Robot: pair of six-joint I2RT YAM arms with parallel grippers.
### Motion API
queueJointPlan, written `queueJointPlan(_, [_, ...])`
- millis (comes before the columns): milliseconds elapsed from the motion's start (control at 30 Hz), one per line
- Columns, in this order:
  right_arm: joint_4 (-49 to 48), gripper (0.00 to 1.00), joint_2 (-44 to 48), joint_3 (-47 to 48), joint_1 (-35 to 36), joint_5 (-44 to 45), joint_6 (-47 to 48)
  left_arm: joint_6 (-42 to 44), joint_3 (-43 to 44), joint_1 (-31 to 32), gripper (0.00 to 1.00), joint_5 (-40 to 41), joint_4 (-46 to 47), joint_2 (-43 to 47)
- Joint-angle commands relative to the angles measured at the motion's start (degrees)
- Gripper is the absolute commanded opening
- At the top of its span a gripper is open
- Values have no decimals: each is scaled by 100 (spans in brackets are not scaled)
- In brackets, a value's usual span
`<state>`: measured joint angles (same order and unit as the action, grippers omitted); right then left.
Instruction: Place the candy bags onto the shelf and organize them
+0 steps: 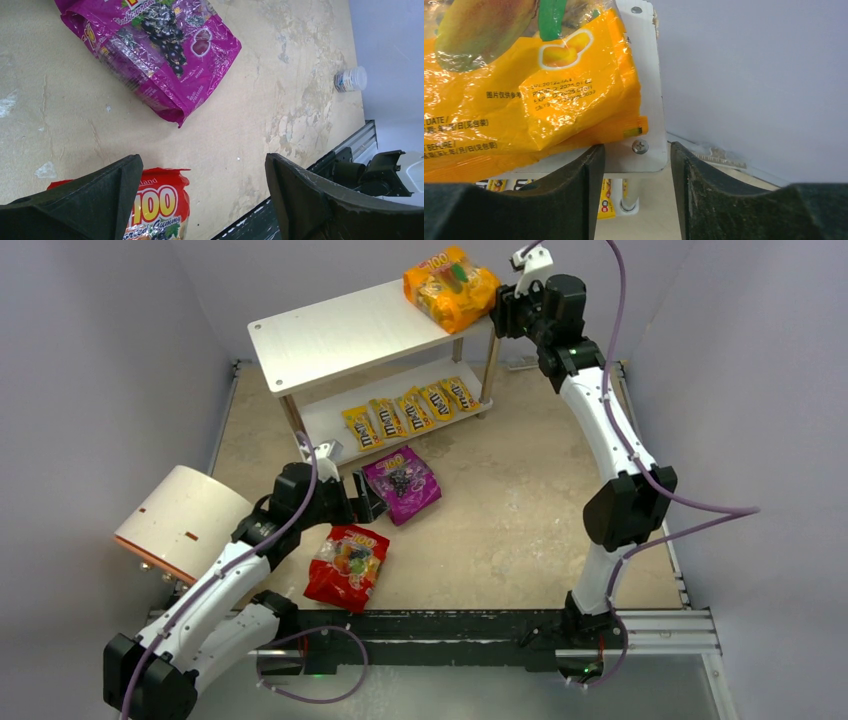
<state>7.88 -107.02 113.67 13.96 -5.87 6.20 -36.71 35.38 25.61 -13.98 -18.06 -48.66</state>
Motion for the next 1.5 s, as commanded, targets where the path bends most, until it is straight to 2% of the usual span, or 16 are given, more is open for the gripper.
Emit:
queueJointPlan(0, [-383, 56, -22, 154, 2, -359, -167, 146, 75, -21, 98, -41, 153, -13])
queueJointPlan(133, [-598, 62, 220, -141, 2, -333, -98, 146, 75, -21, 98, -33, 150, 14])
queueJointPlan(267, [-754, 73, 701, -671, 1, -207, -109, 131, 88, -21, 98, -39, 145, -10])
queueJointPlan(333, [-827, 81, 1131, -1079, 2, -2, -135, 130, 92, -21, 98, -45, 138, -8])
queueJointPlan(400, [-1126, 97, 1621, -1702, 2, 227, -358, 108, 85, -21, 98, -35, 146, -11])
queueJointPlan(567, [-2436, 99, 3282, -4108, 2, 400, -1569, -46, 6, -21, 98, -32, 308, -35])
queueJointPlan(667, [-2624, 99, 4206, -5655, 0, 322, -2657, -152, -34, -21, 98, -3, 400, -93])
queueJointPlan(800, [-3301, 96, 4832, -7251, 11, -450, -3907, -243, -65, -21, 98, 95, 416, -117])
queueJointPlan(900, [-3184, 94, 4537, -7572, 204, -1392, -4468, -313, -66, -21, 98, 286, 365, -117])
queueJointPlan(933, [-3024, 94, 4388, -7563, 478, -1299, -4457, -337, -70, -21, 98, 351, 361, -118])
queueJointPlan(1033, [-2996, 95, 3887, -7464, 1679, -312, -4309, -429, -166, -21, 98, 429, 414, -125])
queueJointPlan(1067, [-3117, 95, 3646, -7397, 1840, -360, -4155, -452, -189, -21, 98, 449, 445, -126])
queueJointPlan(1167, [-3330, 95, 2791, -7040, 1922, -418, -3480, -461, -196, -21, 98, 458, 365, -122])
queueJointPlan(1267, [-2933, 95, 1919, -6371, 1925, -177, -3087, -451, -198, -21, 98, 551, 186, -10])
queueJointPlan(1333, [-2825, 93, 1391, -6023, 1937, -613, -3064, -451, -217, -21, 98, 632, 87, 99])
queueJointPlan(1467, [-3317, 89, 810, -5972, 2039, -1098, -2995, -460, -315, -21, 98, 669, 75, 244])
